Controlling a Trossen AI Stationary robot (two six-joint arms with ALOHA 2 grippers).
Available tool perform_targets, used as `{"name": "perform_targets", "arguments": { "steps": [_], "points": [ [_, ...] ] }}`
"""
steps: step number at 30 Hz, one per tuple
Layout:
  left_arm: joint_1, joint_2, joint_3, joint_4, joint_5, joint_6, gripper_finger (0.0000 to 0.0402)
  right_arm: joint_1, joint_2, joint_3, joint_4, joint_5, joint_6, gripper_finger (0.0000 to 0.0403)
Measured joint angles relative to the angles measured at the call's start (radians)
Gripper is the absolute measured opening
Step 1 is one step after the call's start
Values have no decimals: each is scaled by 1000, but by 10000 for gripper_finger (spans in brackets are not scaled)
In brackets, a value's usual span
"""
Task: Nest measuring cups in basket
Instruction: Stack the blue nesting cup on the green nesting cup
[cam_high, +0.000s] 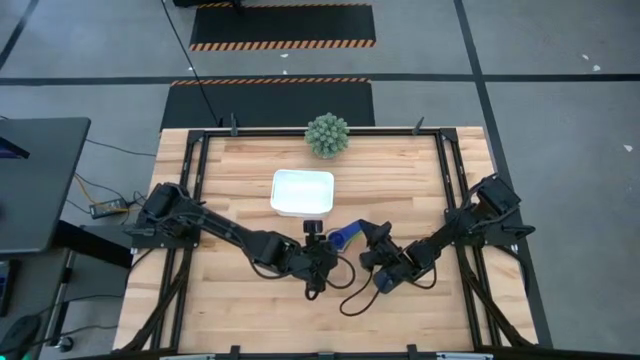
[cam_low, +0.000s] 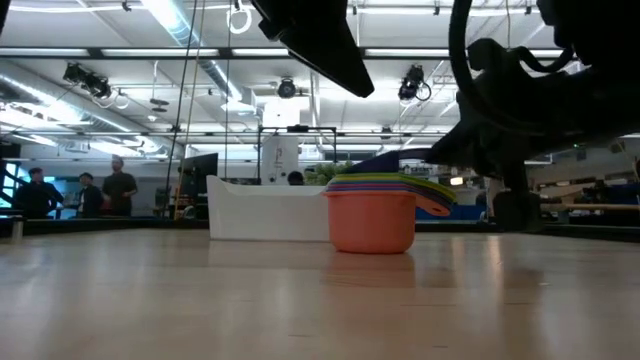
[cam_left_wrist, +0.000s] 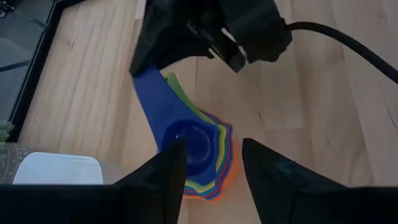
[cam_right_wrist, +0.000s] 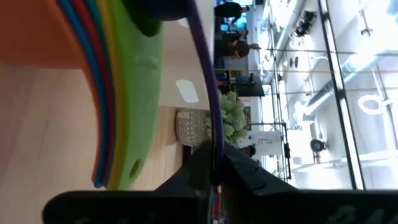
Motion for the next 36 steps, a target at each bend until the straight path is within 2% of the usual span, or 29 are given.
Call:
{"name": "perform_targets", "arguments": {
  "steps": [5, 14, 20, 25, 36],
  "points": [
    [0, 0, 0, 6, 0, 1, 162, 0, 1, 0, -59, -48, -8, 65],
    [0, 0, 0, 6, -1, 20, 162, 10, 1, -1, -88, -37, 28, 121],
    [0, 0, 0, 7, 18, 28, 162, 26, 0, -1, -189, -44, 114, 126],
    [0, 0, 0, 8, 39, 28, 162, 24, -32, -1, -346, -128, 286, 126],
    [8, 0, 0, 19, 39, 45, 162, 22, -82, -1, -452, -180, 324, 127]
  ]
}}
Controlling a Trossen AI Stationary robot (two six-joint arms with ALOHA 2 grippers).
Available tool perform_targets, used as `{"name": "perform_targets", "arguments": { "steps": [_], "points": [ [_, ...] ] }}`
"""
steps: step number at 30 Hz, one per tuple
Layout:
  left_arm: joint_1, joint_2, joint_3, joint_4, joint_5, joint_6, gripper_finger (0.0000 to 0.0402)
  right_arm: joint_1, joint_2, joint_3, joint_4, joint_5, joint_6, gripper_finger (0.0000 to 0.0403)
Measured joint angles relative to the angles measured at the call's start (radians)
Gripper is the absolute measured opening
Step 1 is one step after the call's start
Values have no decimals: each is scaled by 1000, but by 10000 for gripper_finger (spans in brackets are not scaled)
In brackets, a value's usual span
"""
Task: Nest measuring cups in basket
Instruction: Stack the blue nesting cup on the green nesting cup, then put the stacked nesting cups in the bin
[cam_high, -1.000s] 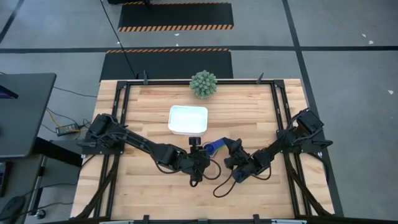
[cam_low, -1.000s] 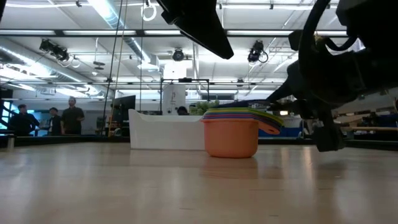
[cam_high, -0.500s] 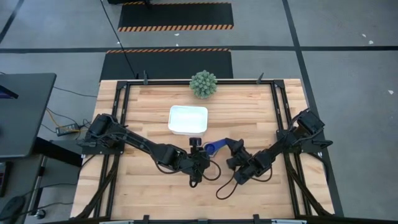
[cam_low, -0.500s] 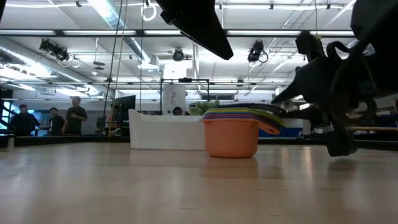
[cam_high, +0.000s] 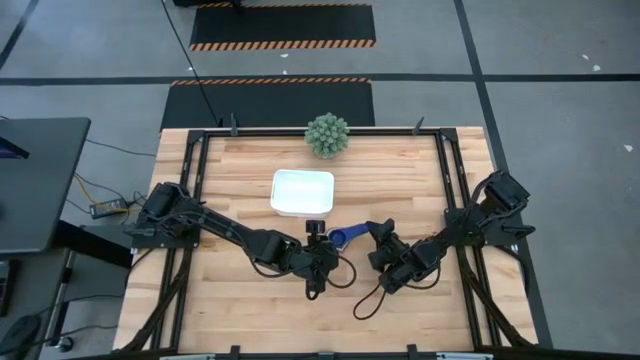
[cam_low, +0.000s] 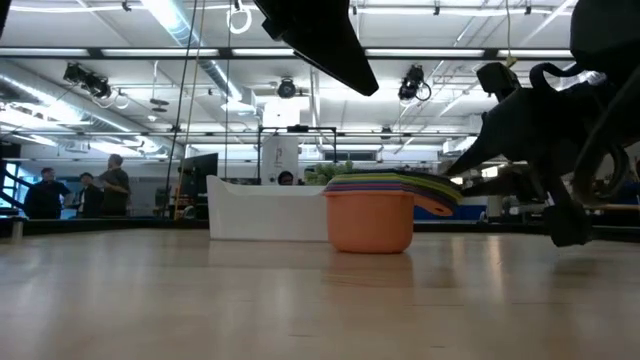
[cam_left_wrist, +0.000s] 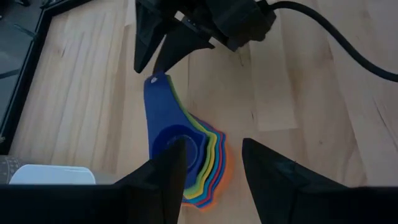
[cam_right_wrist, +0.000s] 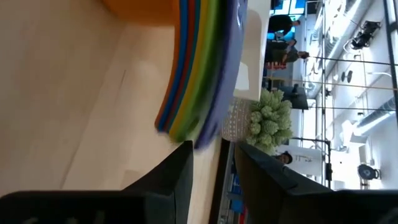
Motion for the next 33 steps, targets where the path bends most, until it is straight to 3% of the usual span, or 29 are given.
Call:
{"name": "perform_targets", "arguments": {
  "steps": [8, 11, 17, 22, 33],
  "points": [
    [0, 0, 0, 2, 0, 1, 162, -11, -48, 0, -102, -43, 50, 126],
    [-3, 0, 0, 2, 0, 1, 162, -3, -89, -1, -189, -48, 166, 126],
    [-5, -9, 0, -14, 18, 38, 161, 38, -211, -1, -287, -199, 392, 126],
    [-11, -68, -2, 0, -15, 67, 140, 85, -341, -1, -411, -205, 608, 126],
    [-9, -170, -194, 155, -22, 58, 110, 173, -585, -88, -393, -240, 725, 126]
  ]
}}
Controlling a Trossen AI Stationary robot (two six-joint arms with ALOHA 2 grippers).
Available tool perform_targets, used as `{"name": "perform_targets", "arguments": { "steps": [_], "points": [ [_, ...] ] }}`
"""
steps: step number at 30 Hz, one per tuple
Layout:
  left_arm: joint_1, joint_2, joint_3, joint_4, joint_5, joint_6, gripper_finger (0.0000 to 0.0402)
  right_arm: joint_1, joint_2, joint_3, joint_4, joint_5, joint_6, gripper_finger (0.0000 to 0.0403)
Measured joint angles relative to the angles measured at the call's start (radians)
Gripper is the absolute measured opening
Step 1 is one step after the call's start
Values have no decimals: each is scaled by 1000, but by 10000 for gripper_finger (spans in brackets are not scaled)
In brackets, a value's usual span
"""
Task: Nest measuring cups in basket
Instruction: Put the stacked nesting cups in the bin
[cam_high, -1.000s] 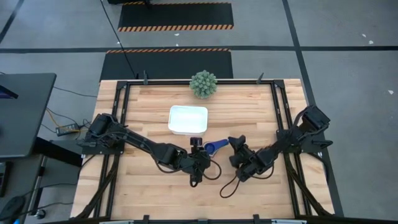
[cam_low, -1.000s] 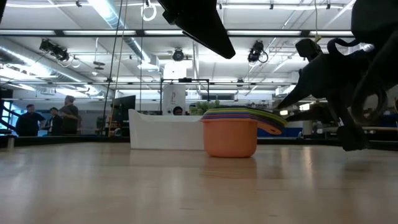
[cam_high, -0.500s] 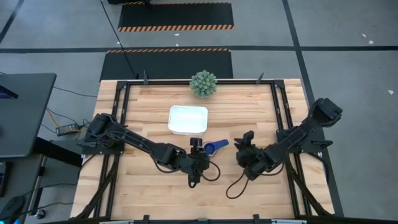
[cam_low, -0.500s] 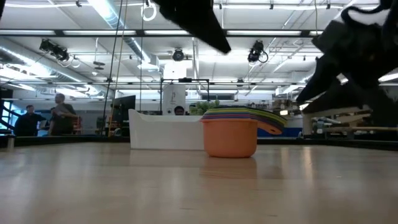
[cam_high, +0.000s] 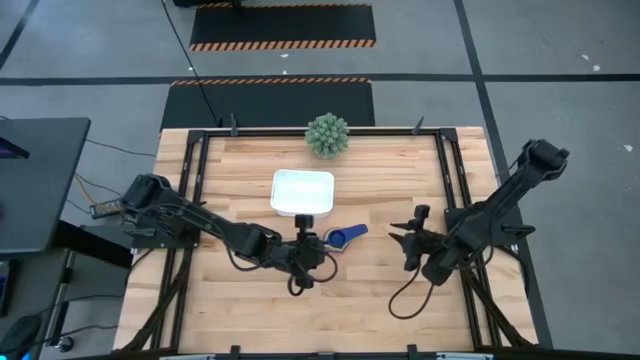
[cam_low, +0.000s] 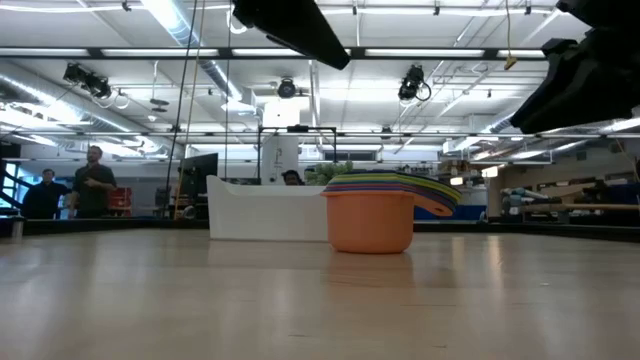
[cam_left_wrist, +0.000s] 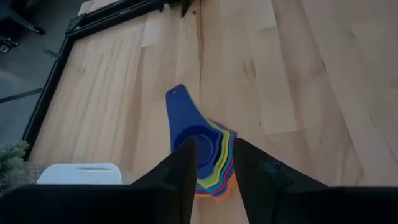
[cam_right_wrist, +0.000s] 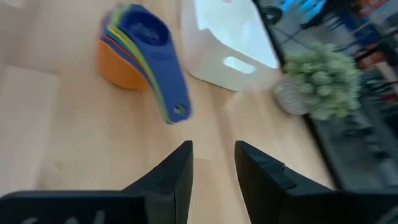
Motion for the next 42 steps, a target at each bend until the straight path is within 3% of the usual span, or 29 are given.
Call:
{"name": "perform_targets", "arguments": {
  "steps": [11, 27, 33, 42],
  "points": [
    [-7, -78, -160, 172, 2, -2, 110, -193, 18, -5, 303, -409, -185, 156],
    [3, -231, -528, 488, -33, -23, 114, -444, 86, -4, 492, -682, -362, 280],
    [19, -229, -680, 712, -30, -71, 159, -518, 103, 26, 471, -775, -433, 315],
    [13, -229, -743, 799, -30, -159, 245, -561, 181, 114, 424, -816, -516, 343]
  ]
}}
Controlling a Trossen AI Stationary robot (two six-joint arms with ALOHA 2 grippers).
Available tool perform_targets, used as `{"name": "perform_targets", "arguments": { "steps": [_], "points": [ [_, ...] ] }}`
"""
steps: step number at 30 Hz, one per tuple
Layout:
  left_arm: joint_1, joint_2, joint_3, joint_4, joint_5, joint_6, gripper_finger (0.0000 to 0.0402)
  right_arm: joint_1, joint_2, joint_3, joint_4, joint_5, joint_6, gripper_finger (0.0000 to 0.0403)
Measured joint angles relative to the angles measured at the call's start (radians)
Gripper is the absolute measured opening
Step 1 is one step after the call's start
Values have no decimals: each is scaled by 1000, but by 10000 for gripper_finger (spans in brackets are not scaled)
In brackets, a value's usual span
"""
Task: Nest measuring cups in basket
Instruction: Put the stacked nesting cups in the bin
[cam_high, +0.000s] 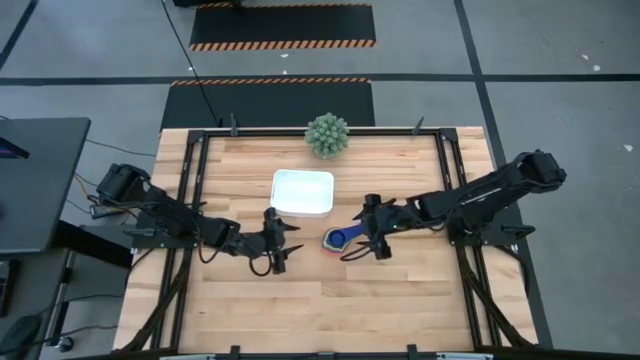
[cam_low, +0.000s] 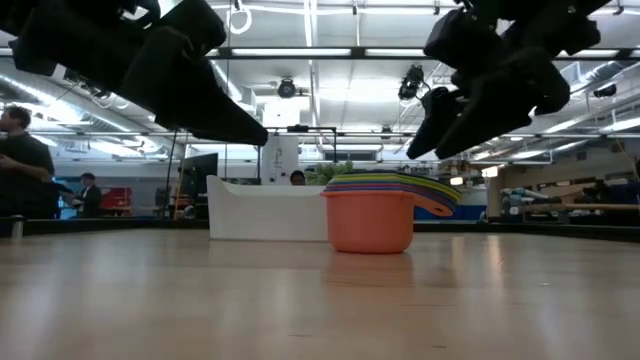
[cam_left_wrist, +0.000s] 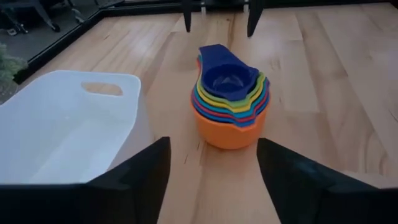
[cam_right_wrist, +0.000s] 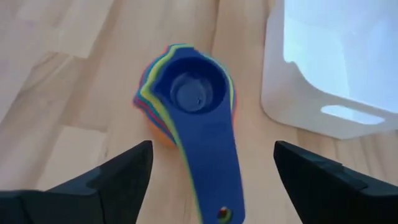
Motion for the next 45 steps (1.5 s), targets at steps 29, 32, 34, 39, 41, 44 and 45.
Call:
{"name": "perform_targets", "arguments": {
  "steps": [29, 32, 34, 39, 41, 44, 45],
  "points": [
    [22, 2, -106, 97, 16, -37, 259, -95, 339, 277, -308, -123, -151, 288],
    [22, 2, -106, 97, 16, -37, 259, -94, 339, 277, -307, -162, -151, 262],
    [22, 2, -106, 98, 16, -37, 259, -94, 339, 277, -306, -166, -146, 243],
    [22, 2, -106, 96, 21, -37, 259, -94, 338, 277, -305, -162, -103, 198],
    [22, 2, -106, 96, 21, -37, 259, -95, 338, 277, -305, -162, -92, 182],
    [22, 2, -106, 96, 21, -37, 259, -96, 338, 277, -303, -161, -72, 164],
    [22, 2, -106, 95, 21, -38, 259, -96, 338, 277, -303, -161, -65, 162]
  ]
}}
